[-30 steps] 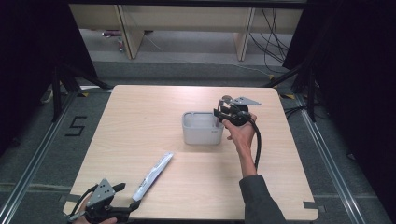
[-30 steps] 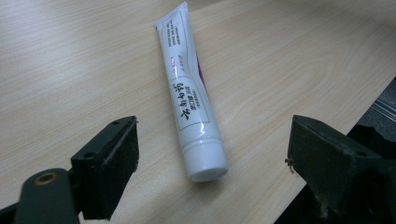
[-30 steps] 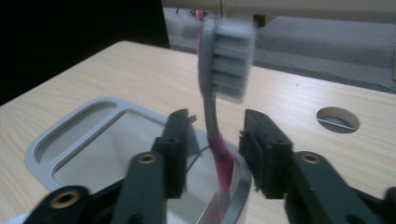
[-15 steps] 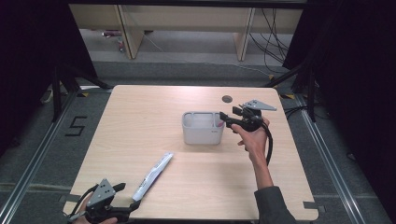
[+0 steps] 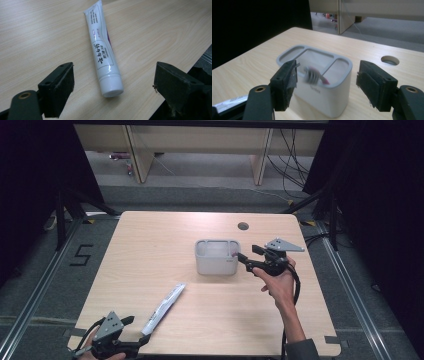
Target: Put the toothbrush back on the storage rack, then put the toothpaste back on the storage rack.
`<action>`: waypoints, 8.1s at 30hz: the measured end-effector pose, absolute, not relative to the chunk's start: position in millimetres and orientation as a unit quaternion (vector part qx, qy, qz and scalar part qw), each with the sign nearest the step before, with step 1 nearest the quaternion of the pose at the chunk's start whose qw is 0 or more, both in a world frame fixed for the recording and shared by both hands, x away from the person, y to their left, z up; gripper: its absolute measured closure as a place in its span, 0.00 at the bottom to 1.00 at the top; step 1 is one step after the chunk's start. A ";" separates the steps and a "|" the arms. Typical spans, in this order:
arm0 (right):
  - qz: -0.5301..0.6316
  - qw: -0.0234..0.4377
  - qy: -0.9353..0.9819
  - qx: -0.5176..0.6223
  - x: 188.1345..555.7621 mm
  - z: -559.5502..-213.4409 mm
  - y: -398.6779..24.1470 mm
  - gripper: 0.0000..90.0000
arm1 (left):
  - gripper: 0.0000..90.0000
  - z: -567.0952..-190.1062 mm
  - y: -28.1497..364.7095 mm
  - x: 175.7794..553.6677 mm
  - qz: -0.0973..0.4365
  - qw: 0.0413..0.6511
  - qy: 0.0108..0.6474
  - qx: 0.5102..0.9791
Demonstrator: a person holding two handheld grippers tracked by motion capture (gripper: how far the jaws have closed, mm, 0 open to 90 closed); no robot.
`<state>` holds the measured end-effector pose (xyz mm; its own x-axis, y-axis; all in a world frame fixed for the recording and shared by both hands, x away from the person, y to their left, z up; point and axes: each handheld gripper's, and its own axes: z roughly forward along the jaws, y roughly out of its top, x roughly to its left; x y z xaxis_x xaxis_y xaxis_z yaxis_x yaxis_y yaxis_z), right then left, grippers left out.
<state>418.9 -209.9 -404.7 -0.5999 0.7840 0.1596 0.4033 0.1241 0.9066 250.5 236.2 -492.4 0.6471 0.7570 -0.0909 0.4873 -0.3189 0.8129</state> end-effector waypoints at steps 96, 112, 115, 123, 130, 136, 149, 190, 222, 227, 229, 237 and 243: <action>0.381 0.121 0.839 0.369 260.9 -491.1 -221.4 0.34 | 0.18 -492.2 233.5 253.8 0.147 0.432 0.394 0.798; 0.382 0.131 0.836 0.371 250.7 -492.1 -224.2 0.32 | 0.17 -492.9 231.4 254.5 0.139 0.448 0.397 0.789; 0.379 0.133 0.836 0.375 248.3 -491.8 -224.0 0.32 | 0.17 -492.6 231.3 254.7 0.139 0.445 0.397 0.790; 0.386 0.118 0.837 0.369 246.1 -491.7 -225.6 0.32 | 0.17 -489.2 228.0 258.6 0.140 0.446 0.384 0.797; 0.382 0.127 0.835 0.374 244.0 -491.8 -226.6 0.32 | 0.18 -487.0 225.1 270.6 0.139 0.436 0.373 0.807; 0.385 0.139 0.837 0.363 243.4 -490.5 -226.3 0.33 | 0.20 -485.7 223.8 289.2 0.139 0.414 0.365 0.822; 0.381 0.136 0.842 0.357 241.6 -489.3 -221.0 0.33 | 0.33 -477.0 218.6 323.3 0.105 0.382 0.369 0.841; 0.381 0.124 0.849 0.344 239.8 -490.1 -216.3 0.34 | 0.64 -484.5 164.7 380.7 0.021 0.201 0.342 0.918; 0.384 0.130 0.852 0.332 241.8 -490.4 -213.6 0.35 | 0.81 -478.5 142.9 386.1 -0.009 0.133 0.298 0.945; 0.385 0.123 0.850 0.337 241.9 -490.9 -212.4 0.35 | 0.82 -480.1 137.3 387.8 -0.009 0.110 0.284 0.953; 0.386 0.125 0.851 0.334 242.3 -490.9 -212.3 0.35 | 0.82 -480.0 135.5 388.1 -0.010 0.105 0.284 0.953; 0.382 0.117 0.853 0.335 242.5 -492.1 -211.8 0.35 | 0.82 -479.3 127.4 391.3 -0.010 0.072 0.262 0.962; 0.381 0.118 0.854 0.335 241.8 -492.0 -210.6 0.35 | 0.83 -479.3 126.0 393.8 -0.018 0.066 0.262 0.963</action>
<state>241.8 -210.6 -492.0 -0.7477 0.6620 0.0529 0.4814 0.4853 0.7299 393.8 126.0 -479.3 0.8625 0.5015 -0.0681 0.5061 -0.8545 0.1173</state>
